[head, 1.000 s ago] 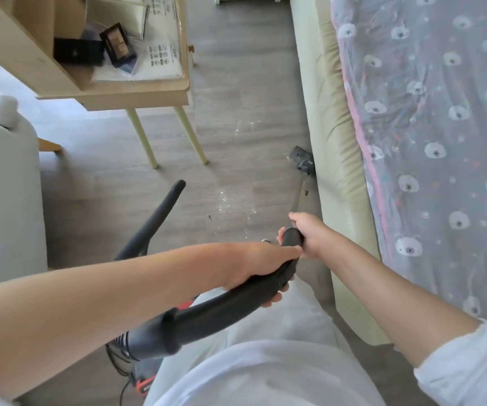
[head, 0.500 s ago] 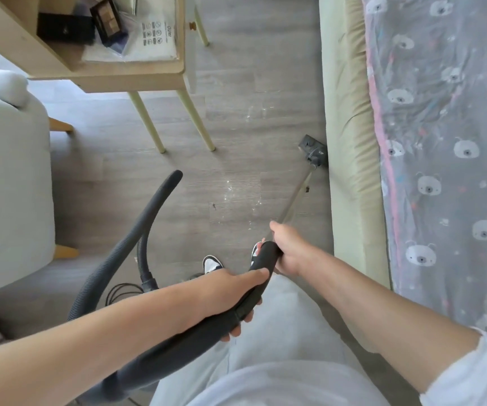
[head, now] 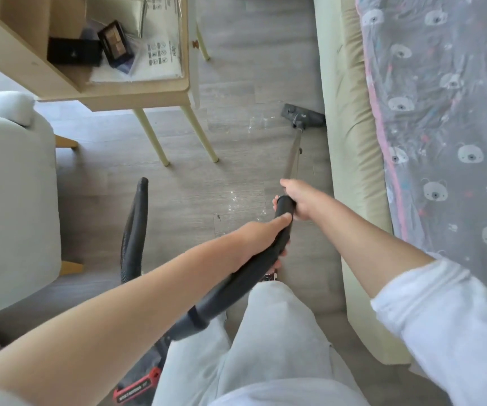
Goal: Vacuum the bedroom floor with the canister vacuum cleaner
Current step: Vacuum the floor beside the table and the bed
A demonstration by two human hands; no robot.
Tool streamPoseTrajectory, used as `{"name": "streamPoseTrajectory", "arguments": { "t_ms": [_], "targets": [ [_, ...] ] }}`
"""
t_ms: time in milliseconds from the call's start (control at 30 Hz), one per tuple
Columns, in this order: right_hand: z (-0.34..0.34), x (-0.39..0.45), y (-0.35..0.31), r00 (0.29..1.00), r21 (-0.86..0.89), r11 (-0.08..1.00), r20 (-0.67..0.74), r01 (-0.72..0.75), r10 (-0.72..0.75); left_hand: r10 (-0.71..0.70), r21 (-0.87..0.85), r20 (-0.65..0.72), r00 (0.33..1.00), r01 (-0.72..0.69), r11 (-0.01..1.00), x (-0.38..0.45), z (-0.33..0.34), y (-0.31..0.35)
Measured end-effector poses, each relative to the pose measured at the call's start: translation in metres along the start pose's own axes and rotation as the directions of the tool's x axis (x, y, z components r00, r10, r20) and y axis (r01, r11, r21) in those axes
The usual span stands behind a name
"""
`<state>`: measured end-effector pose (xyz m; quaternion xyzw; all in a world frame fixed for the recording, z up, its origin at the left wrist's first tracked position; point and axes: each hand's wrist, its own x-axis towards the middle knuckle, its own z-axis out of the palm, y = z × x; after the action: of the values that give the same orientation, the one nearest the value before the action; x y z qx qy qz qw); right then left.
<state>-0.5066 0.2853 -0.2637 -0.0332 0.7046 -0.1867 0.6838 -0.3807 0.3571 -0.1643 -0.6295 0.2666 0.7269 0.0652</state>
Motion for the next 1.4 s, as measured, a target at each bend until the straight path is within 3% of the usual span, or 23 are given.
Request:
{"name": "streamPoseTrajectory", "arguments": {
  "t_ms": [200, 500, 667, 833, 1033, 1167, 1300, 1400],
  "targets": [
    [0.030, 0.008, 0.013, 1.000, 0.003, 1.000, -0.024, -0.015, 0.015, 0.011, -0.015, 0.041, 0.999, -0.011, 1.000, 0.010, -0.021, -0.022],
    [0.154, -0.041, 0.153, 0.986, -0.020, 0.993, 0.114, -0.116, 0.118, -0.163, 0.053, 0.055, 0.985, 0.160, 0.986, -0.081, -0.114, -0.174],
    [0.188, -0.057, 0.178, 0.979, -0.016, 0.992, 0.163, -0.123, 0.124, -0.166, 0.033, 0.087, 0.982, 0.164, 0.986, -0.112, -0.146, -0.206],
    [0.172, -0.027, 0.137, 0.986, -0.130, 0.989, 0.139, -0.074, 0.092, -0.076, -0.055, 0.032, 0.997, 0.078, 0.995, -0.075, -0.132, -0.178],
    [0.130, 0.055, 0.019, 0.997, -0.234, 0.972, 0.079, 0.012, 0.007, 0.025, -0.198, 0.013, 1.000, -0.022, 0.980, 0.023, -0.105, -0.071],
    [0.124, 0.099, -0.046, 0.999, -0.185, 0.982, 0.031, 0.043, -0.038, 0.049, -0.225, -0.018, 0.999, -0.052, 0.973, 0.073, -0.112, -0.004],
    [0.140, 0.113, -0.066, 0.996, -0.169, 0.982, 0.041, 0.080, -0.074, 0.056, -0.206, -0.048, 0.997, -0.065, 0.976, 0.087, -0.135, 0.008],
    [0.156, 0.100, -0.044, 0.995, -0.204, 0.976, 0.079, 0.070, -0.055, 0.011, -0.207, -0.061, 0.998, -0.024, 0.978, 0.072, -0.145, -0.016]
  ]
}}
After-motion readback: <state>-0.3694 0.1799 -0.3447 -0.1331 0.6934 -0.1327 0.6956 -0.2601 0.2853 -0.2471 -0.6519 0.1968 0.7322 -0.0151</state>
